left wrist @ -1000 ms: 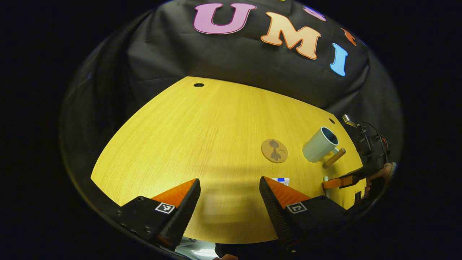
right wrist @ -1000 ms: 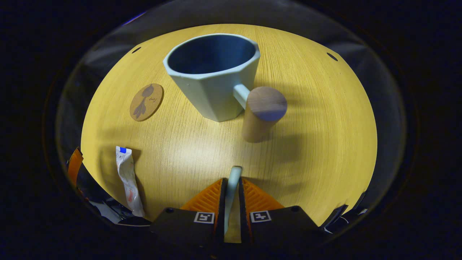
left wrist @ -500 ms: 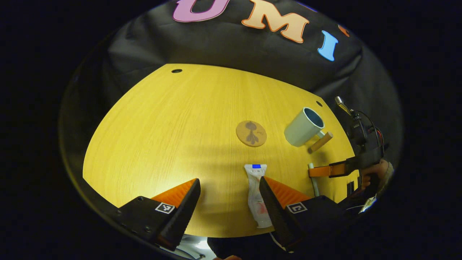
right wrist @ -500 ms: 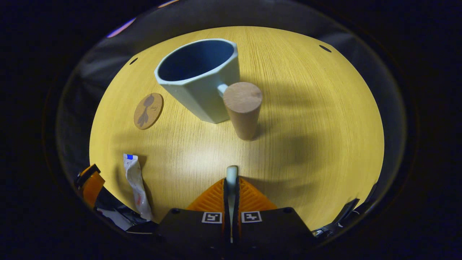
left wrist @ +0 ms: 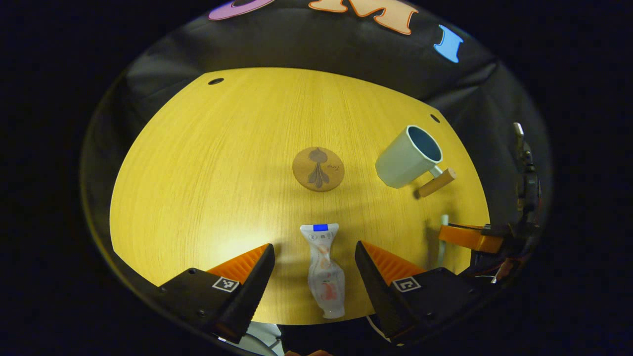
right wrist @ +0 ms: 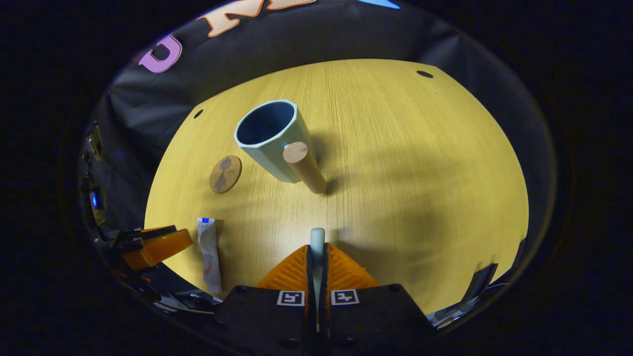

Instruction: Put the toothbrush and toothpaste on the desktop into the cup, then pick up the cup and place it on the coaster on the desktop.

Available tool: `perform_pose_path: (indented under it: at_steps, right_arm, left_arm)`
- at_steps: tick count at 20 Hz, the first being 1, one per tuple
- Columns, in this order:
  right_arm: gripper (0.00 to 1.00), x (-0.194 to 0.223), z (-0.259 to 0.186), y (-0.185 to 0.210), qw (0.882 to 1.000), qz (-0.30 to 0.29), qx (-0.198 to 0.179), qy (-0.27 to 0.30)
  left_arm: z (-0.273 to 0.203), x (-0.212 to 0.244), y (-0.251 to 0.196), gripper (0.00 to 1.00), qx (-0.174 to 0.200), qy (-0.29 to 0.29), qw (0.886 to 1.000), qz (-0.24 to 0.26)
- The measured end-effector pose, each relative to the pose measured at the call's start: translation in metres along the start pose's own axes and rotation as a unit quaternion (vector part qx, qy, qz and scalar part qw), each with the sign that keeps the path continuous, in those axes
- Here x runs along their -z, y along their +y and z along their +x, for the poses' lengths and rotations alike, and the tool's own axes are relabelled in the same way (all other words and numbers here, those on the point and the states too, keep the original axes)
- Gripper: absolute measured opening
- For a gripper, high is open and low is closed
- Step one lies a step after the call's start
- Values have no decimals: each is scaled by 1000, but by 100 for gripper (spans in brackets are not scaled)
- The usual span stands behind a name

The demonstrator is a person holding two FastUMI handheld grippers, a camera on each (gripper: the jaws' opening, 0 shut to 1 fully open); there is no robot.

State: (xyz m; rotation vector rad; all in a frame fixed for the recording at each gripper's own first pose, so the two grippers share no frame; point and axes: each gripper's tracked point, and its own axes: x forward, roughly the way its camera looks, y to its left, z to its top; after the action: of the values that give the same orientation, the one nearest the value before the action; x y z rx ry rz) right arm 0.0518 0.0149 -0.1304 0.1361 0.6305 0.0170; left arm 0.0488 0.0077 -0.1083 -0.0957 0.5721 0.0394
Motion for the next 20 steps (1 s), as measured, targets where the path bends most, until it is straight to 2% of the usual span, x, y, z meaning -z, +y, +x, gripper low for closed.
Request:
perform_pose_path:
  at_steps: [6,10,12,17,20]
  right_arm:
    - [5,-16,-25,-21,999,8,4,-42]
    - [5,-15,-27,-30,999,21,0,-45]
    - [5,-16,-30,-34,999,30,-3,-45]
    - [5,-30,-37,-39,998,34,-7,-59]
    - [5,-40,-39,-41,997,38,-11,-68]
  left_arm:
    - [25,12,-2,97,-25,61,998,-4]
    - [33,16,-3,90,-36,82,996,-9]
    - [36,17,-2,83,-46,90,995,-9]
    - [42,22,3,51,-66,107,992,-2]
    - [42,23,6,46,-79,108,991,6]
